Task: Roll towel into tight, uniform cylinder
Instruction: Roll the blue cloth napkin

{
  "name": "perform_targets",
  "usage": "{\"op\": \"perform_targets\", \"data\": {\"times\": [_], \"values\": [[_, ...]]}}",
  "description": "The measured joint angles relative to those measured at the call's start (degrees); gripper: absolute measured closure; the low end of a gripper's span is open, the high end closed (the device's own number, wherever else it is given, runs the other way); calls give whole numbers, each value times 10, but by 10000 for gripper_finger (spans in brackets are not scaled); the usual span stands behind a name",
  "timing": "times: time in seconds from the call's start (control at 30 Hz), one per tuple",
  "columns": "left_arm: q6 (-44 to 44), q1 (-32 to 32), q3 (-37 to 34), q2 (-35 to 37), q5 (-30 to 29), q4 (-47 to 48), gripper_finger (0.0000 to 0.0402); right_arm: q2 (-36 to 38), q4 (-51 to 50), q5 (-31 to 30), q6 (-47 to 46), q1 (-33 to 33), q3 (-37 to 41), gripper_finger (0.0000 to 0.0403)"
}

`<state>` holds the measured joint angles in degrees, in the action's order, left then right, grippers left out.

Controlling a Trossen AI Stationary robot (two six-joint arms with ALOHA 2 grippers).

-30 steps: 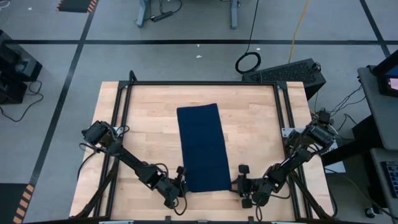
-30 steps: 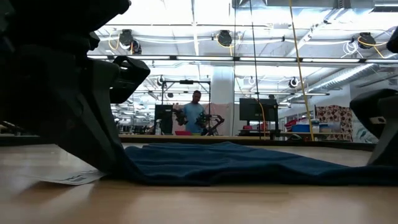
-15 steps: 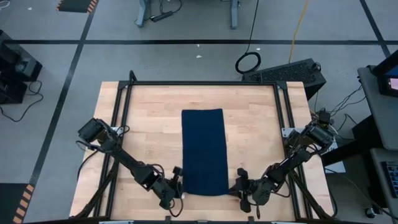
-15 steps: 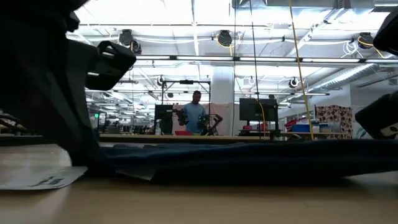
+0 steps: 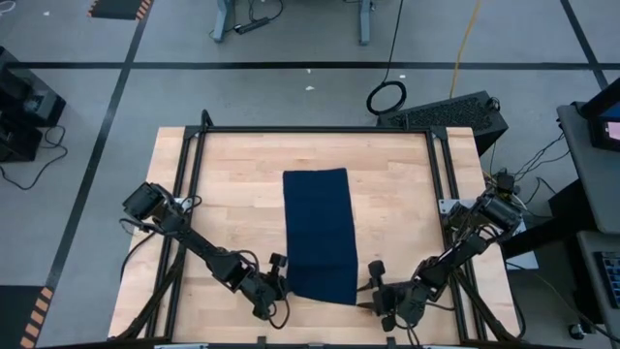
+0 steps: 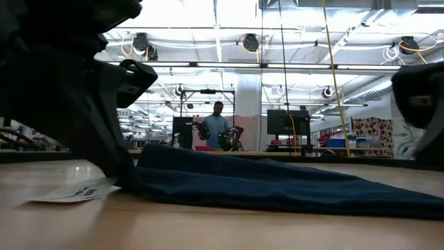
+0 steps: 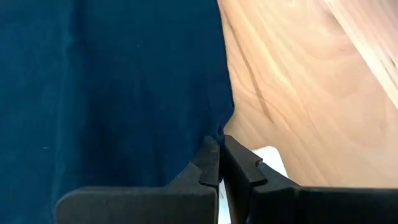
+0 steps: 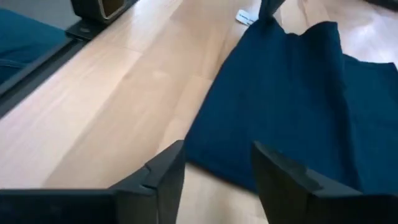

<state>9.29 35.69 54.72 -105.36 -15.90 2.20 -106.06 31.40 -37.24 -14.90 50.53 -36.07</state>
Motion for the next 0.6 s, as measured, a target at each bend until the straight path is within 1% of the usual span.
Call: {"op": "perform_targets", "data": {"times": [0.03, 0.1, 0.27, 0.4, 0.6], "values": [[4, -1, 0, 0, 0, -4, 395, 0, -1, 6, -3, -4, 0, 225], [9, -3, 0, 0, 0, -2, 395, 0, -4, 37, -11, -14, 0, 220], [14, -4, 0, 0, 0, -2, 395, 0, -9, 115, -24, -38, 0, 222], [24, -4, 0, 0, 0, -2, 395, -1, -8, 132, -9, -42, 0, 222], [25, -4, 0, 0, 0, -2, 395, -1, 6, 136, 21, -42, 0, 222]]}}
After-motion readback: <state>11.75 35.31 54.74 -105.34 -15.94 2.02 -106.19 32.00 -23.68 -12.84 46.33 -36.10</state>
